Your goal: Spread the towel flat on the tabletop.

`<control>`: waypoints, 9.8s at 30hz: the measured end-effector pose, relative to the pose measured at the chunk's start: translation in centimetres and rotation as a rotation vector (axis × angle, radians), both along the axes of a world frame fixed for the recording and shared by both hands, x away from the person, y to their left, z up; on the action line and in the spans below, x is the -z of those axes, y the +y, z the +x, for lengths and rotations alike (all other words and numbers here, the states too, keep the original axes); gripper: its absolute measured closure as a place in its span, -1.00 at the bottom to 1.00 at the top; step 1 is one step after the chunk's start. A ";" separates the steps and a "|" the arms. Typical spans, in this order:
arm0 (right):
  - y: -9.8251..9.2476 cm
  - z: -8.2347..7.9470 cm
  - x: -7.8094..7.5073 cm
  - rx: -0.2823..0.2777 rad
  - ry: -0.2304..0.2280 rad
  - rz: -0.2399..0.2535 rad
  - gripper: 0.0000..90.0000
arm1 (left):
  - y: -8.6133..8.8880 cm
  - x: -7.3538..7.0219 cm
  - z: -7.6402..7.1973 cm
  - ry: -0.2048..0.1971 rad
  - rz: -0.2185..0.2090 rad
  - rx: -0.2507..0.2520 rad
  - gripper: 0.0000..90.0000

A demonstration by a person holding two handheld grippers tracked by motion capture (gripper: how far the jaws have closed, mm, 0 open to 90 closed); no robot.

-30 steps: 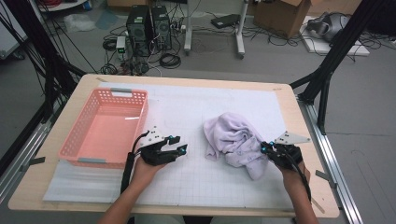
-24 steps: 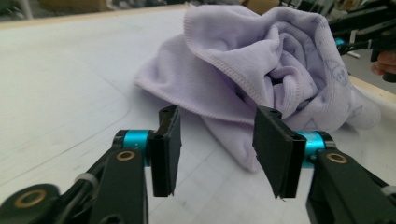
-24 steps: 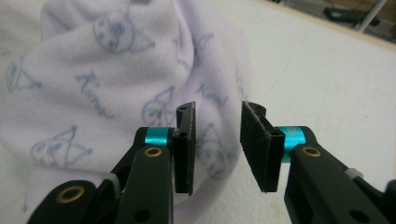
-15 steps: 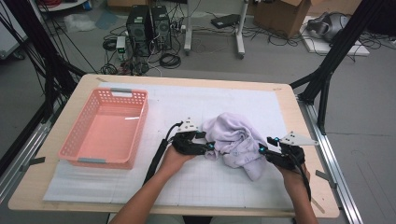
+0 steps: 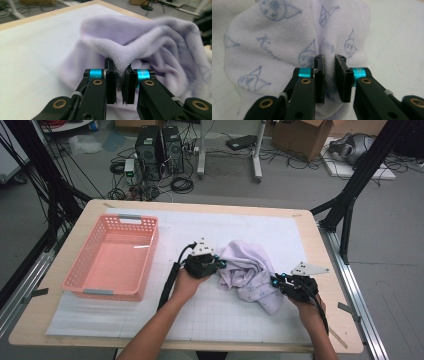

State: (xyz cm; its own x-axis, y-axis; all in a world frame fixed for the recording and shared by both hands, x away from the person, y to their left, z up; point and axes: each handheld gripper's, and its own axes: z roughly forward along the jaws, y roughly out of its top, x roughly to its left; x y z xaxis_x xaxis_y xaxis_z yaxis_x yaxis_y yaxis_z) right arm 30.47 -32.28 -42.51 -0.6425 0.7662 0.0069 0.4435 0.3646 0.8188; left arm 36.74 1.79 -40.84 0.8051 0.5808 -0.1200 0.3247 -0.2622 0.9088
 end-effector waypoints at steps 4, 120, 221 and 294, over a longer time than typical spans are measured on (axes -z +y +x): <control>0.2 0.1 -0.5 -0.030 -0.018 0.034 0.85 | 2.4 -1.5 1.3 -0.040 -0.033 -0.129 0.88; 1.7 3.1 0.3 0.029 0.081 0.047 0.17 | 4.1 3.7 -1.7 0.066 0.158 -0.083 0.49; 6.4 0.9 1.7 -0.140 0.106 -0.028 0.90 | 6.3 1.8 -1.3 0.062 -0.060 -0.238 0.69; 12.9 6.5 1.2 -0.236 0.129 -0.147 0.38 | 4.8 3.8 -3.1 0.073 0.217 -0.132 0.91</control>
State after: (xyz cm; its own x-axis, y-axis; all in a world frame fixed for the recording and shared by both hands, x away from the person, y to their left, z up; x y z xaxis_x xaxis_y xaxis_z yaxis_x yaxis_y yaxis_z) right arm 36.98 -19.34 -43.76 -0.8040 0.5946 -0.0003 0.4290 0.5804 0.6921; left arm 33.68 6.56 -44.62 0.7144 0.6988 -0.0363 0.4320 -0.3997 0.8085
